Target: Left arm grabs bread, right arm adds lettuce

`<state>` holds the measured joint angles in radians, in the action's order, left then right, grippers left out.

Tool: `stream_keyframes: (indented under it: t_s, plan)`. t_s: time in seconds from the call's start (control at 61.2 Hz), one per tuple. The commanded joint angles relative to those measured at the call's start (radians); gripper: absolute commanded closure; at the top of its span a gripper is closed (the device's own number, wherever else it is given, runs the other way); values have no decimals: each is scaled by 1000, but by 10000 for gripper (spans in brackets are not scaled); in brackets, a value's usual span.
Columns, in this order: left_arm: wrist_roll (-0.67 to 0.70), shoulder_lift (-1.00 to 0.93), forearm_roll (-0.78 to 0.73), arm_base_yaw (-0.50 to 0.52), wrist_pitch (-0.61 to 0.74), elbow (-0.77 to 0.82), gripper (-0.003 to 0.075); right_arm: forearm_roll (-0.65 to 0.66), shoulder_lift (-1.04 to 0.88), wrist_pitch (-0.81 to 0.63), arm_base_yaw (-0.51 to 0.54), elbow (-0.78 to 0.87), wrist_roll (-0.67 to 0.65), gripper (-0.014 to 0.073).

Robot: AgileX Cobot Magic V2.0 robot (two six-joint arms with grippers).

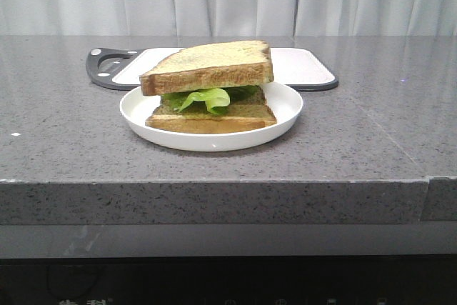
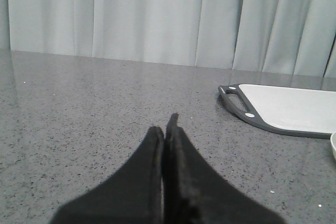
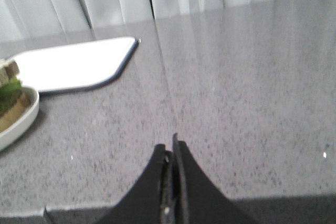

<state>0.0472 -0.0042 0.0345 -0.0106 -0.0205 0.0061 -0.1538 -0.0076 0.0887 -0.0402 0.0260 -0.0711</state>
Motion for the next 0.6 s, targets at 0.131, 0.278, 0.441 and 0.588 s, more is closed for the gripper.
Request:
stream_keyframes:
  t_s: [0.131, 0.278, 0.441, 0.588]
  plan:
    - [9, -17, -1, 2, 83, 5, 741, -4, -23, -109, 6, -2, 8, 711]
    - [9, -17, -1, 2, 83, 5, 741, 7, -23, -110, 6, -2, 8, 711]
    - [9, -17, -1, 2, 83, 5, 741, 65, -23, -112, 6, -2, 8, 711]
    - [9, -17, -1, 2, 83, 5, 741, 72, -23, -134, 6, -2, 8, 711]
